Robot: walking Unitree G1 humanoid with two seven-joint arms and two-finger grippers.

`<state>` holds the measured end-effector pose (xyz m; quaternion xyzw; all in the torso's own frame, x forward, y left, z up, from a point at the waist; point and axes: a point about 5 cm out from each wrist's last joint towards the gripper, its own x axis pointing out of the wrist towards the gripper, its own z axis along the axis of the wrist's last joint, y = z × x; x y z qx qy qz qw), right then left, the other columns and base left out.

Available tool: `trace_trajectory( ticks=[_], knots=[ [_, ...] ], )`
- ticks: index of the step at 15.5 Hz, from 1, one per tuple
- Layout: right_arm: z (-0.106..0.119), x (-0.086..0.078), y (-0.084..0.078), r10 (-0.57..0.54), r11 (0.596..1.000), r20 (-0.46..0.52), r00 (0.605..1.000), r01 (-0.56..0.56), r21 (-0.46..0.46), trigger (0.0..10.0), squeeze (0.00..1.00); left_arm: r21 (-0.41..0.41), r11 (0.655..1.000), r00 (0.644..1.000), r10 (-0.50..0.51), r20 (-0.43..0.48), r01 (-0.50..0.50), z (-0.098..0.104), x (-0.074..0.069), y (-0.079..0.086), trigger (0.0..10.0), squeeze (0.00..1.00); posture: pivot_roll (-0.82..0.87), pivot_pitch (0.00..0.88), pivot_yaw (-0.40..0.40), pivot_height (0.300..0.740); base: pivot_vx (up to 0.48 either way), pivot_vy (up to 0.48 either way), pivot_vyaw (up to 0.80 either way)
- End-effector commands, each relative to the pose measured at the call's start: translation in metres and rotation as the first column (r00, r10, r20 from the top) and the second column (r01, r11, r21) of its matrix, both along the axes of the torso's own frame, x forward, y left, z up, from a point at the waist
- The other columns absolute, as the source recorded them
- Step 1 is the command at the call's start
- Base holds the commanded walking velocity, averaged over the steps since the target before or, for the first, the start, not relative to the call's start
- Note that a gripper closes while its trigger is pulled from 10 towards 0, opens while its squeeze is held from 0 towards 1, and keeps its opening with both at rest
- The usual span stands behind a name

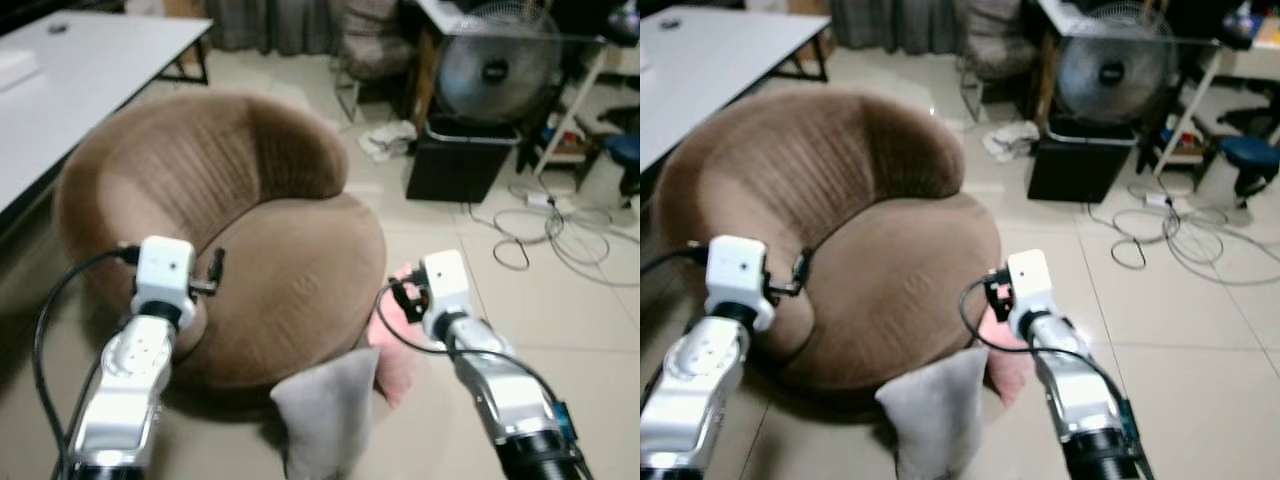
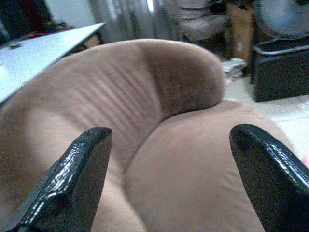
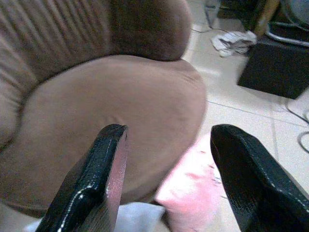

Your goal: Move the pillow to the sofa from floor

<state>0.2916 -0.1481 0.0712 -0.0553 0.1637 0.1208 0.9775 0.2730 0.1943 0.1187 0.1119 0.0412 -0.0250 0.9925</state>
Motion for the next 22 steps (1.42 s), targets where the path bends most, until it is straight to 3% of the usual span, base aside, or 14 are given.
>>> trace_trajectory(
  ticks=[1,6,13,17,20,22],
  knots=[
    [-0.003,-0.001,0.001,0.008,1.0,-0.013,1.0,-0.009,-0.013,10.0,0.0,0.02,1.0,1.0,0.002,-0.008,-0.002,-0.001,-0.001,0.003,10.0,0.0,0.03,0.0,-0.002,0.74,0.0,0.0,0.0],
    [-0.005,-0.001,0.007,0.027,1.0,-0.019,0.999,-0.027,-0.007,10.0,0.0,0.049,0.998,0.999,0.029,-0.03,-0.028,-0.006,-0.001,0.005,10.0,0.0,0.03,0.0,-0.003,0.74,0.0,0.0,0.0],
    [-0.007,0.006,0.008,0.018,1.0,-0.02,1.0,-0.018,0.024,10.0,0.0,0.029,0.998,0.997,0.054,-0.059,-0.053,-0.014,-0.002,0.005,10.0,0.0,0.04,0.0,-0.018,0.74,0.0,0.0,0.0],
    [-0.012,0.009,0.009,0.016,0.999,-0.019,1.0,-0.015,0.033,10.0,0.0,-0.045,0.996,0.991,-0.078,-0.11,0.074,-0.03,-0.006,-0.005,10.0,0.0,0.05,0.0,-0.029,0.726,0.0,0.0,0.0],
    [-0.01,0.009,0.012,0.033,0.998,0.003,0.999,-0.033,0.045,10.0,0.0,-0.031,0.99,0.985,-0.142,-0.093,0.14,-0.026,-0.004,-0.015,10.0,0.0,0.06,0.0,-0.032,0.696,0.0,0.0,0.0],
    [-0.01,0.01,0.01,0.023,0.999,0.006,1.0,-0.023,0.048,10.0,0.0,-0.024,0.988,0.986,-0.151,-0.074,0.15,-0.02,0.0,-0.013,10.0,0.0,0.05,0.0,-0.03,0.676,0.0,0.0,0.0]
  ],
)
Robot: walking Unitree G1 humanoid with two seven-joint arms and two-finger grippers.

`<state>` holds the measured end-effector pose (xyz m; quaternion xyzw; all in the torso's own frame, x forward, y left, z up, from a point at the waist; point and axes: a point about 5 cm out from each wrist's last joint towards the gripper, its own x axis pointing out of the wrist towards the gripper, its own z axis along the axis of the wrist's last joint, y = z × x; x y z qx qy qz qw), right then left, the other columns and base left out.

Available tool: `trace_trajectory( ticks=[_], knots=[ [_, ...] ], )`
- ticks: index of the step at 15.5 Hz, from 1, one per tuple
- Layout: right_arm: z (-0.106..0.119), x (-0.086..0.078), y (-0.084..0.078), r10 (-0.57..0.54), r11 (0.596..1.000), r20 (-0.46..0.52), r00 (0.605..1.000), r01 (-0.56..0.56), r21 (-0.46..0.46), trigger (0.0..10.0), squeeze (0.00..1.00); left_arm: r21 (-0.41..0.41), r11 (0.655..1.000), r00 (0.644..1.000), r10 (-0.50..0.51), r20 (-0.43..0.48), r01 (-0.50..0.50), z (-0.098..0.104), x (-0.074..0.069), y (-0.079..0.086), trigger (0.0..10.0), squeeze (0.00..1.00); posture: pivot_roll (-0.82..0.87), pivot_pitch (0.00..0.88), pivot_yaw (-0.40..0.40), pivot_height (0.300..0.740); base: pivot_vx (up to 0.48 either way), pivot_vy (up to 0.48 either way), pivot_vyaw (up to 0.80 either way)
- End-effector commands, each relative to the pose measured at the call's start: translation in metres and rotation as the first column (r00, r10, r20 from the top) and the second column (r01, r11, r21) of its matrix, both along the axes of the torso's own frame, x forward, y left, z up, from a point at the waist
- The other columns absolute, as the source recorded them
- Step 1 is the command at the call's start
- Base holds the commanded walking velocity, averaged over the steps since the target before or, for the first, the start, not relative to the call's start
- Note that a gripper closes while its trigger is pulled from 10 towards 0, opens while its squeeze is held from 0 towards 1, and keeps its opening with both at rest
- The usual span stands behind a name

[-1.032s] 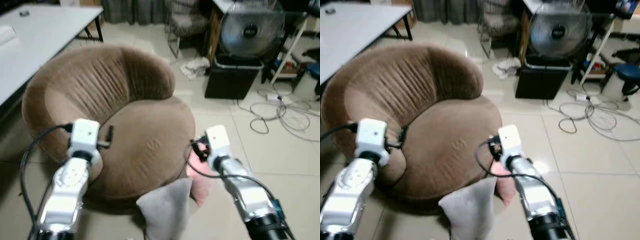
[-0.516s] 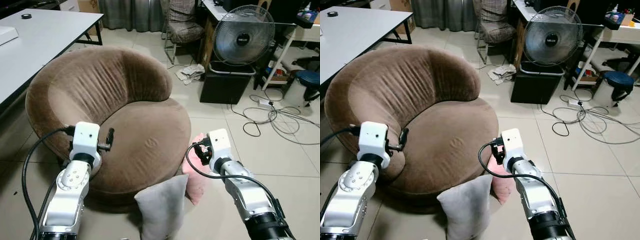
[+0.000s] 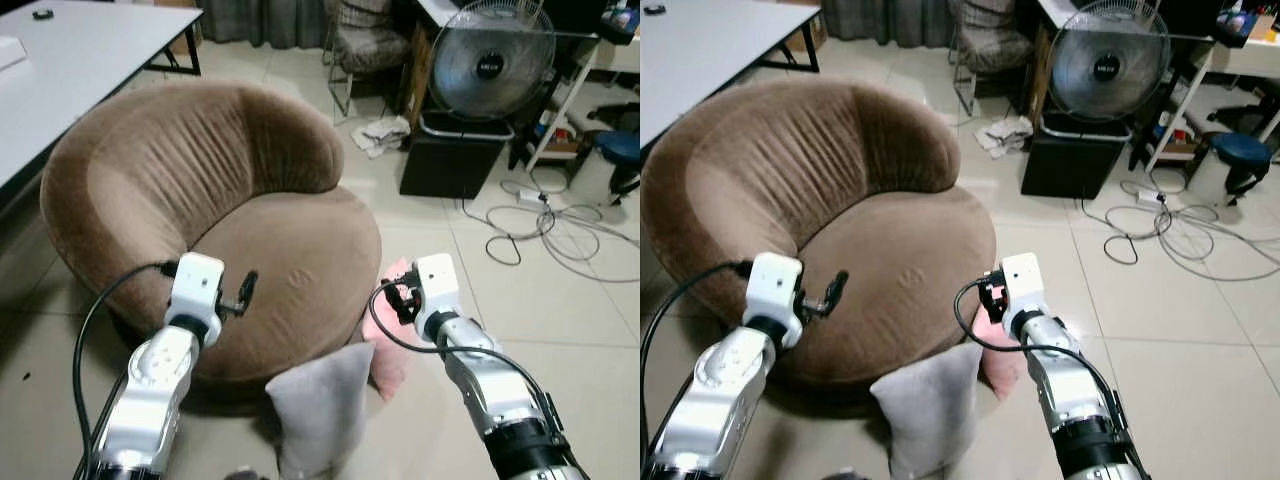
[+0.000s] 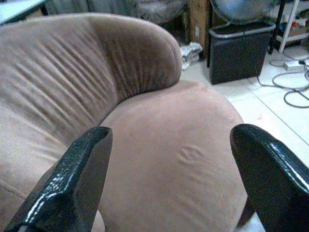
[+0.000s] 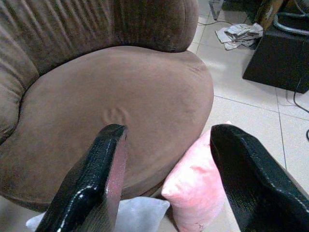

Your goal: Move the pillow to the sofa from floor

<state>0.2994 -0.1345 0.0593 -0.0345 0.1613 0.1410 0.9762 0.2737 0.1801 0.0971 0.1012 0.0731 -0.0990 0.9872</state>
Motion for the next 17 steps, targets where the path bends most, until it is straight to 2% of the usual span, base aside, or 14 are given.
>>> trace_trajectory(
  ticks=[1,4,8,11,16,17],
  knots=[
    [0.002,0.002,-0.003,-0.006,1.0,0.013,1.0,0.006,-0.001,10.0,0.0,0.0,1.0,1.0,-0.027,0.002,0.027,0.001,0.0,0.001,10.0,0.0,0.05,0.0,-0.028,0.671,0.0,0.0,0.0],
    [0.002,0.0,-0.005,-0.004,1.0,0.012,1.0,0.004,0.005,10.0,0.0,0.013,0.999,0.999,-0.04,0.002,0.04,0.0,0.005,0.006,10.0,0.0,0.04,0.0,-0.033,0.646,0.0,0.0,0.0],
    [0.002,0.0,-0.006,0.002,1.0,0.015,1.0,-0.002,-0.006,10.0,0.0,0.015,0.998,0.998,-0.064,0.016,0.063,0.002,0.008,0.004,10.0,0.0,0.04,0.0,-0.028,0.612,0.0,0.0,0.0],
    [0.003,0.0,-0.005,-0.006,1.0,0.02,1.0,0.006,-0.012,10.0,0.0,0.042,0.997,0.997,-0.065,0.03,0.063,0.002,0.013,0.003,10.0,0.0,0.03,0.0,-0.017,0.612,0.0,0.0,0.0],
    [0.005,0.001,-0.004,-0.011,1.0,0.023,1.0,0.011,-0.004,10.0,0.0,0.041,0.997,0.996,-0.063,0.06,0.061,0.003,0.018,-0.003,10.0,0.0,0.03,0.0,-0.019,0.612,0.0,0.0,0.0],
    [0.007,0.003,-0.003,-0.013,1.0,0.026,1.0,0.014,-0.004,10.0,0.0,0.03,0.998,0.998,-0.062,0.02,0.062,0.001,0.019,-0.004,10.0,0.0,0.04,0.0,-0.021,0.612,0.0,0.0,0.0]
  ],
)
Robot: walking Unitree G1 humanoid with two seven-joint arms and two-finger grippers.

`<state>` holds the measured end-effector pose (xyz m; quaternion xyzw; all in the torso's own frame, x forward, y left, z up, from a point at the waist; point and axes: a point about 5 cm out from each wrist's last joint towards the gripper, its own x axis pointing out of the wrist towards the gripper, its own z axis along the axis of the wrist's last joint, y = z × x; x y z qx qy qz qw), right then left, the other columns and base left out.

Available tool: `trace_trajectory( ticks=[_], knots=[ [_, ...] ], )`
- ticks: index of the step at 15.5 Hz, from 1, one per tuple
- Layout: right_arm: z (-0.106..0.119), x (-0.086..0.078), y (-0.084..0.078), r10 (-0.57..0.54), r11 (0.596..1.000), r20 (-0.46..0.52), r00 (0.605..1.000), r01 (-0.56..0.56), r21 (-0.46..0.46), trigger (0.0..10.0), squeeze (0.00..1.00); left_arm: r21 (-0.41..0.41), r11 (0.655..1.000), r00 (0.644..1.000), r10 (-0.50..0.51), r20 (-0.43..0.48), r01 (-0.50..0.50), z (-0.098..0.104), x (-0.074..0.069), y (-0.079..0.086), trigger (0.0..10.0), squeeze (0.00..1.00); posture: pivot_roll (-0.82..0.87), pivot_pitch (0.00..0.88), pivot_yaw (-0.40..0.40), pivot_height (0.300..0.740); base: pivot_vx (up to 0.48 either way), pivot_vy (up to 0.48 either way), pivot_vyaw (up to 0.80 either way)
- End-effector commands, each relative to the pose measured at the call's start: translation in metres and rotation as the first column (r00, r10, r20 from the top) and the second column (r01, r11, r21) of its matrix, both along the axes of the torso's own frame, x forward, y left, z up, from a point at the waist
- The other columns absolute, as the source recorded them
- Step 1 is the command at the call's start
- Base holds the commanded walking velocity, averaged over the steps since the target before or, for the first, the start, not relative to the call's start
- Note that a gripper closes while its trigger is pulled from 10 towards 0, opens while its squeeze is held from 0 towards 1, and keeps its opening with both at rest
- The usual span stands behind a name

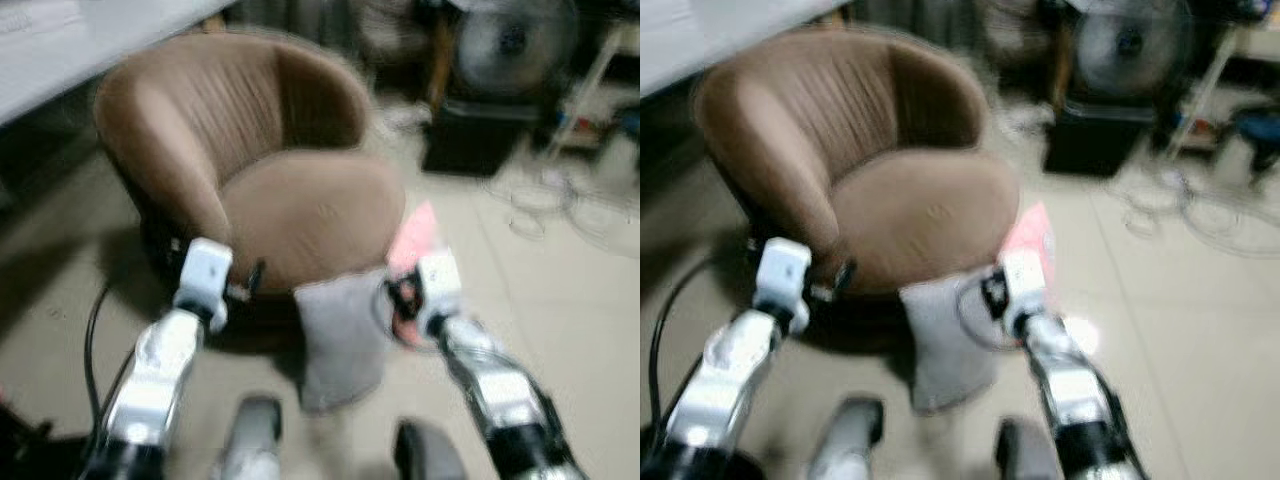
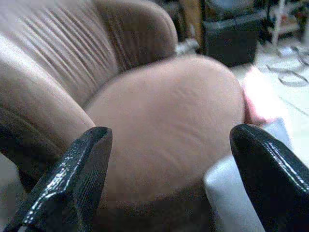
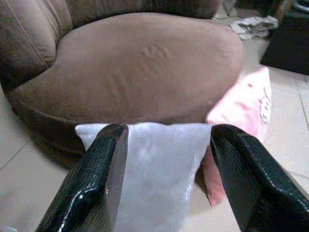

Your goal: Move the pillow to the sofa from floor

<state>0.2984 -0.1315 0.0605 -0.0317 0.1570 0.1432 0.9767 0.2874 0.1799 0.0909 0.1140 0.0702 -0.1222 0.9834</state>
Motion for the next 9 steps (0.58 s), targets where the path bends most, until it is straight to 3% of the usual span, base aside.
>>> trace_trajectory(
  ticks=[1,7,9],
  knots=[
    [0.0074,0.0048,-0.0048,-0.02,1.0,0.023,1.0,0.02,-0.007,10.0,0.0,0.008,1.0,1.0,0.0,0.012,-0.001,0.0065,0.0047,-0.0036,10.0,0.0,0.04,0.0,-0.025,0.612,0.0,0.0,0.0],
    [0.0088,0.0099,-0.0078,-0.05,0.998,0.024,0.998,0.051,-0.029,10.0,0.0,0.018,1.0,1.0,0.019,0.015,-0.019,0.0074,0.0051,0.0003,10.0,0.0,0.05,0.0,-0.029,0.612,0.0,0.0,0.0],
    [0.0086,0.0092,-0.0093,-0.057,0.998,0.026,0.998,0.058,-0.025,10.0,0.0,0.014,1.0,1.0,0.02,0.016,-0.02,0.0078,0.0061,-0.0003,10.0,0.0,0.05,0.0,-0.029,0.612,0.27,0.0,0.0]
  ],
)
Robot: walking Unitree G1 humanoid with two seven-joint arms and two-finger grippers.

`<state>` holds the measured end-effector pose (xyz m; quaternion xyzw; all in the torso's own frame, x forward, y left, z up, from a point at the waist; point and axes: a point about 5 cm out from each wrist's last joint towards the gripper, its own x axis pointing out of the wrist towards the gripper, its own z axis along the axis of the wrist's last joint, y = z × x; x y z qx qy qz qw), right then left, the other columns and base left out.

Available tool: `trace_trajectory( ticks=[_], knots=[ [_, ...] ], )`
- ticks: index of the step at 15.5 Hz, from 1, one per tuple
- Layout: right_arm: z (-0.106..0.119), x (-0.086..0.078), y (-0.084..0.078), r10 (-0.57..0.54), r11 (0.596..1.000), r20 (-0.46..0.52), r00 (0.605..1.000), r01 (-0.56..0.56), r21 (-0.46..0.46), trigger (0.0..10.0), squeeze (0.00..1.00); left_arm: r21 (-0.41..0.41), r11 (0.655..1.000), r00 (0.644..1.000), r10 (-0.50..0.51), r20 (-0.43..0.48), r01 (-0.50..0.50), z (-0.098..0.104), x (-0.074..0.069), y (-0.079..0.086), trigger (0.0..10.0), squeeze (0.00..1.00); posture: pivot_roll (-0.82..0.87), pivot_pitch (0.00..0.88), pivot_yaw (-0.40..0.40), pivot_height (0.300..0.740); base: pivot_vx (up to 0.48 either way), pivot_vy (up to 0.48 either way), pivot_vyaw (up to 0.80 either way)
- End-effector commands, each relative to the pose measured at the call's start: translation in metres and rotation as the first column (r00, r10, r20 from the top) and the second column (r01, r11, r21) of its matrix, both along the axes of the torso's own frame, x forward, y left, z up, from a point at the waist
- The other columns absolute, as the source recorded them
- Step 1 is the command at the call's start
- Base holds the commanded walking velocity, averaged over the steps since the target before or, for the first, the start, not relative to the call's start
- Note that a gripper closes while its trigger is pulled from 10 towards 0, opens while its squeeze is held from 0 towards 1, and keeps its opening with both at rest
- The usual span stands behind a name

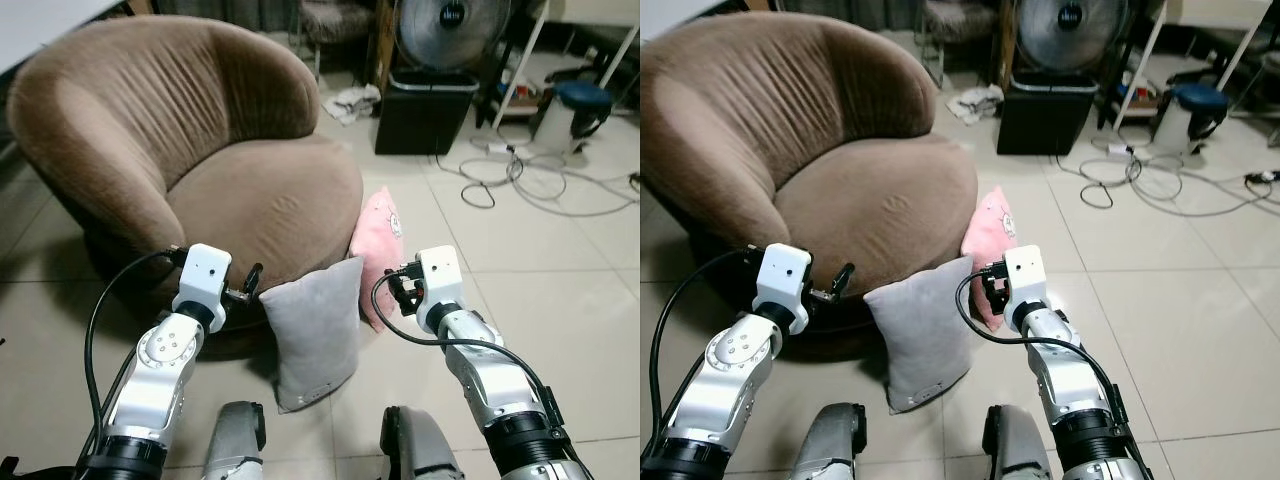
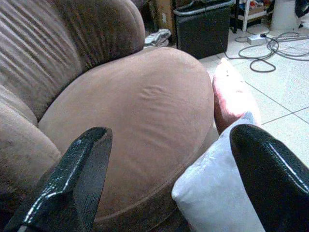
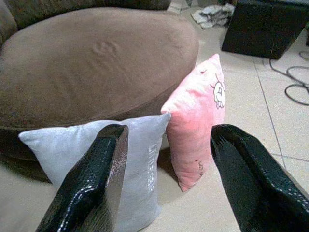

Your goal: Move the pillow to the sofa from floor

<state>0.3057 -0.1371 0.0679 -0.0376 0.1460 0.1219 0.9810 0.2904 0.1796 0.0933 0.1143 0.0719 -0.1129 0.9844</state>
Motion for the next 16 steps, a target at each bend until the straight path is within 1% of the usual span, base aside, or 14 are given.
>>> trace_trajectory(
  ticks=[1,7,11,16],
  knots=[
    [0.0011,0.0016,-0.0047,-0.023,1.0,0.0,1.0,0.023,-0.006,10.0,0.0,0.015,1.0,1.0,0.0,0.014,0.0,0.0052,0.0037,-0.0005,10.0,0.0,0.04,0.0,-0.029,0.612,0.319,0.0,0.0],
    [0.0041,0.0058,-0.0076,-0.029,1.0,0.001,1.0,0.029,0.01,10.0,0.0,0.006,1.0,1.0,0.008,0.019,-0.008,0.0093,0.0067,-0.0005,10.0,0.0,0.04,0.0,-0.032,0.612,0.348,0.0,0.0],
    [0.0049,0.0077,-0.0062,0.002,1.0,-0.003,1.0,-0.002,-0.017,10.0,0.0,0.006,1.0,1.0,0.01,0.02,-0.01,0.0097,0.0074,-0.001,10.0,0.0,0.04,0.0,-0.04,0.612,0.354,0.0,0.0],
    [0.0037,0.0088,-0.0048,0.03,0.999,-0.013,0.999,-0.03,-0.024,10.0,0.0,0.006,1.0,0.999,0.021,0.024,-0.021,0.0097,0.0057,0.0004,10.0,0.0,0.05,0.0,-0.049,0.612,0.352,0.0,0.0]
  ],
)
